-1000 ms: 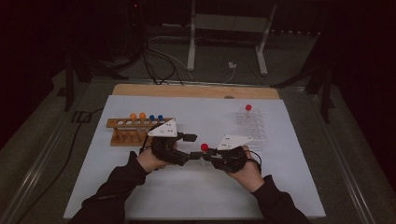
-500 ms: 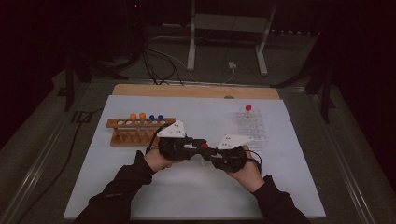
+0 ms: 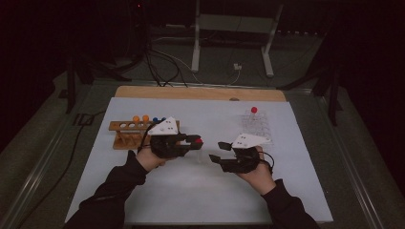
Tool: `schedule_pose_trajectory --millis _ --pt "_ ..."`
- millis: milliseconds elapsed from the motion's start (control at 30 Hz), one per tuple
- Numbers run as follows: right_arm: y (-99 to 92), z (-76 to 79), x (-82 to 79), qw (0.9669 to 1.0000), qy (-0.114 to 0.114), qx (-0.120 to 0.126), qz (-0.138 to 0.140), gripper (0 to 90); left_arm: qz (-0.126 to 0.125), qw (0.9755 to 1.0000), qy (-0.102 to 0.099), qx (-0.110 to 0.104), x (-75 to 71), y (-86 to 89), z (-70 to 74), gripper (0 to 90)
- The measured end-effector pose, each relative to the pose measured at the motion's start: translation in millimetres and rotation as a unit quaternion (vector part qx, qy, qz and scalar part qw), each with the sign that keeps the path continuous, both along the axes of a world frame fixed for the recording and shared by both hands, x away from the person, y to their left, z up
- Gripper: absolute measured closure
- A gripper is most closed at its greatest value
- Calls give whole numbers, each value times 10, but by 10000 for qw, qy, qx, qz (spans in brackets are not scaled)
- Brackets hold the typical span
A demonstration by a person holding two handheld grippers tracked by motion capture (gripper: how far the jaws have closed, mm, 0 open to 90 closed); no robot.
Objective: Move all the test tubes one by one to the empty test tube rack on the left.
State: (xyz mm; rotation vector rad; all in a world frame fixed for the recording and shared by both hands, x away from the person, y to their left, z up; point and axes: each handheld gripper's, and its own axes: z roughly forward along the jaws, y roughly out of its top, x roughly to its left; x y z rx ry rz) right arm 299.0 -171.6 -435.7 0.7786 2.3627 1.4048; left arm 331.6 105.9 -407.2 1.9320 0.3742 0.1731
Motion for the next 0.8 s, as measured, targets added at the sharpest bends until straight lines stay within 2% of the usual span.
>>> schedule_pose_trajectory --millis 133,300,367,433,600,700,800 --pt "-32 22 -7 9998 -72 74 -165 228 199 9998 -44 6 8 195 93 716" --pt "-43 29 -9 9993 -109 95 -342 97 498 9987 -117 23 2 474 219 716" --pt "-48 31 -6 9994 -59 132 -319 34 637 9979 -145 44 -7 589 262 717" --pt "-53 31 -4 9994 -36 141 -307 3 763 9968 -205 103 -23 707 303 716" --pt "-59 17 6 9996 22 148 -249 0 1108 9934 -260 108 -55 993 367 716" --pt "-61 16 3 9996 3 145 -228 0 1303 9909 -302 140 -74 1167 414 716" --pt "-70 20 9 9995 24 215 -219 1 1536 9873 -346 209 -72 1340 455 716"
